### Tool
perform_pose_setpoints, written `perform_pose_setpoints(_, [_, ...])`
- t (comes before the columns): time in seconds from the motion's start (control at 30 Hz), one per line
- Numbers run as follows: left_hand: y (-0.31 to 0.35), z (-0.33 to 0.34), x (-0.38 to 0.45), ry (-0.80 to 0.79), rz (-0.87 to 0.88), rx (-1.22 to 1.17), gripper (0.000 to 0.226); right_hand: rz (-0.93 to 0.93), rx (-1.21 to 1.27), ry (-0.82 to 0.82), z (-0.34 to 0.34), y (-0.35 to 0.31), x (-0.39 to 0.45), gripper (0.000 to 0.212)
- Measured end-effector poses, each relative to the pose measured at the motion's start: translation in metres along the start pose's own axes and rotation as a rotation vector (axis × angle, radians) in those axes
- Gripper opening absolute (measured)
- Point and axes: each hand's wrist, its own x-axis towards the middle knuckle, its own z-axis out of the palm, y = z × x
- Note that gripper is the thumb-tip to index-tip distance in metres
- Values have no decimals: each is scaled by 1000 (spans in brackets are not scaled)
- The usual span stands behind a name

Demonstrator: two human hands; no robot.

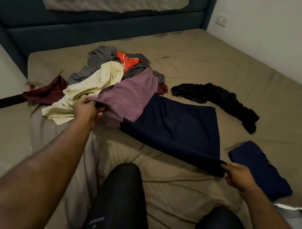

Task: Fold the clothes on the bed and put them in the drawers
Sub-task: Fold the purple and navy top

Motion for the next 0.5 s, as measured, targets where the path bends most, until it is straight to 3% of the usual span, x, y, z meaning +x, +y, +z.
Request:
perform_pose_setpoints(0.1, [19, 44, 17, -123, 64, 113, 18, 92, 122, 97, 11, -28, 27, 9])
perform_pose_setpoints(0.13, [20, 57, 24, -172, 90, 193, 17, 90, 118, 121, 17, -36, 37, 14])
perform_pose_setpoints(0.17, [18, 67, 28, -204, 126, 315, 32, 68, 82, 145, 23, -40, 43, 24])
perform_pose_setpoints(0.23, [3, 81, 32, -157, 234, 520, 59, -33, -168, 264, 38, -43, 50, 49])
perform_pose_setpoints(0.3, [-26, 84, 26, -35, 285, 523, 59, -279, -462, 353, 57, -36, 44, 56])
perform_pose_setpoints(0.4, [-92, 74, 15, 202, 118, 388, 53, -666, -834, 227, 93, -7, 33, 57])
perform_pose_setpoints(0.5, [-136, 64, 14, 295, -191, 36, 32, -703, -1074, 132, 112, 16, 33, 66])
